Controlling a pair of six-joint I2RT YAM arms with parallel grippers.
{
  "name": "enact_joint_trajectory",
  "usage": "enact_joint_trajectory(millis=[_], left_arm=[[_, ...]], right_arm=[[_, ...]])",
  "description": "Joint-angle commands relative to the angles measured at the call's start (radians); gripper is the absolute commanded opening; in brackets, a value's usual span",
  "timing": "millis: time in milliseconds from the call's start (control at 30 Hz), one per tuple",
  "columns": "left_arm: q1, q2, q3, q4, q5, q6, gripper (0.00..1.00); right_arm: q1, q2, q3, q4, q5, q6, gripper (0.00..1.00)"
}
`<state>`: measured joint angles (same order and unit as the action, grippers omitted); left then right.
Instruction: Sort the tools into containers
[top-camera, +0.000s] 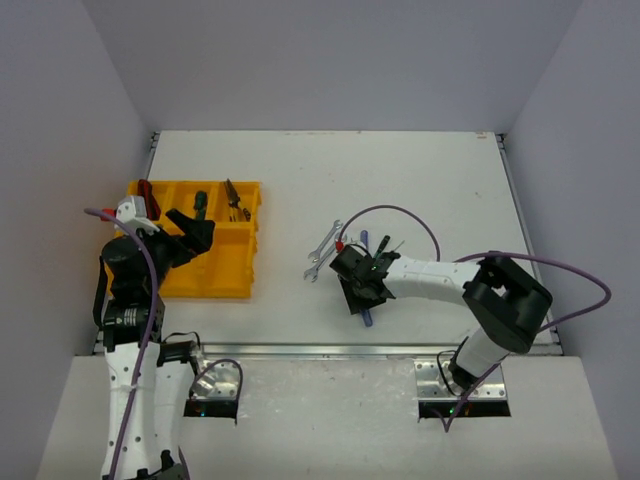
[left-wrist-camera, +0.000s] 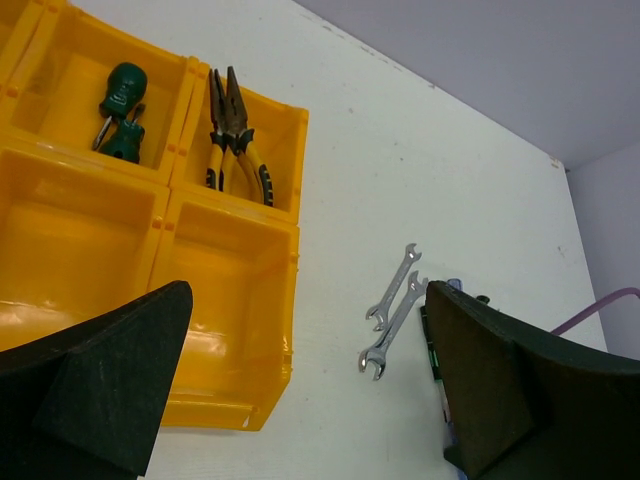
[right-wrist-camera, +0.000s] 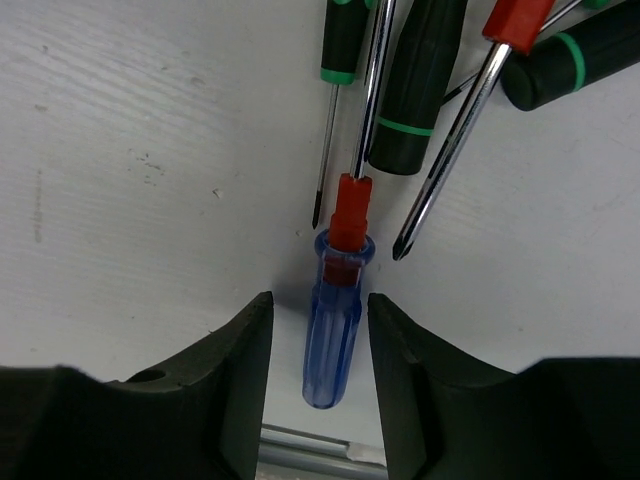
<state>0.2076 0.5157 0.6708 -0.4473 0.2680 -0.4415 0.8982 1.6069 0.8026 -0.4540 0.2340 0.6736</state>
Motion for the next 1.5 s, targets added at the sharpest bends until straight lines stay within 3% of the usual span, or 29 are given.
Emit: enact_joint_trajectory(millis=[0, 133, 367, 500, 600, 700, 833, 1033, 1200, 1233, 1300, 1333, 1400, 1467], left_arm=[[-0.011, -0.003, 0.013, 0.051, 0.032, 0.020, 1.00], [-0.010, -0.011, 0.009, 0.056, 0.043, 0.020, 1.00], [-0.011, 0.019, 0.006, 0.075, 0.126, 0.024, 1.00], [-0.012, 0.050, -0.032, 0.123, 0.285, -0.005, 1.00], [-0.022, 0.078, -0.106, 0.258, 0.471, -0.077, 1.00], [-0.119, 0.052, -0.266, 0.527, 0.550, -0.305, 1.00], [-0.328, 0.034, -0.353, 0.816, 0.477, -0.459, 1.00], [-0.589, 0.127, -0.372, 0.914, 0.304, -0.453, 0.94], [-0.660, 0.208, -0.367, 0.952, 0.241, -0.450, 0.57], [-0.663, 0.217, -0.361, 0.953, 0.240, -0.448, 0.47], [-0.681, 0.239, -0.348, 0.953, 0.240, -0.445, 0.15], [-0.688, 0.243, -0.342, 0.950, 0.241, -0.443, 0.05], [-0.691, 0.249, -0.320, 0.924, 0.233, -0.426, 0.00], [-0.692, 0.243, -0.297, 0.835, 0.188, -0.400, 0.00]], right_arm=[[0.001, 0.052, -0.015, 0.041, 0.002, 0.018, 0.40], [0.004, 0.052, -0.026, 0.049, -0.010, 0.031, 0.22], [0.022, -0.074, -0.001, -0.034, 0.038, 0.083, 0.07], [0.036, -0.191, 0.027, -0.078, 0.054, 0.075, 0.04], [0.051, -0.285, 0.033, -0.019, -0.007, 0.024, 0.03], [0.061, -0.385, -0.048, 0.228, -0.257, -0.067, 0.01], [0.061, -0.452, -0.104, 0.482, -0.485, -0.065, 0.00], [0.081, -0.447, -0.080, 0.642, -0.648, -0.026, 0.00], [0.108, -0.417, -0.025, 0.655, -0.674, -0.029, 0.00], [0.114, -0.415, -0.020, 0.656, -0.673, -0.028, 0.00], [0.114, -0.411, -0.009, 0.653, -0.658, -0.030, 0.00], [0.114, -0.411, -0.008, 0.652, -0.652, -0.030, 0.00], [0.114, -0.414, -0.008, 0.644, -0.618, -0.034, 0.03], [0.114, -0.420, -0.013, 0.631, -0.581, -0.034, 0.28]])
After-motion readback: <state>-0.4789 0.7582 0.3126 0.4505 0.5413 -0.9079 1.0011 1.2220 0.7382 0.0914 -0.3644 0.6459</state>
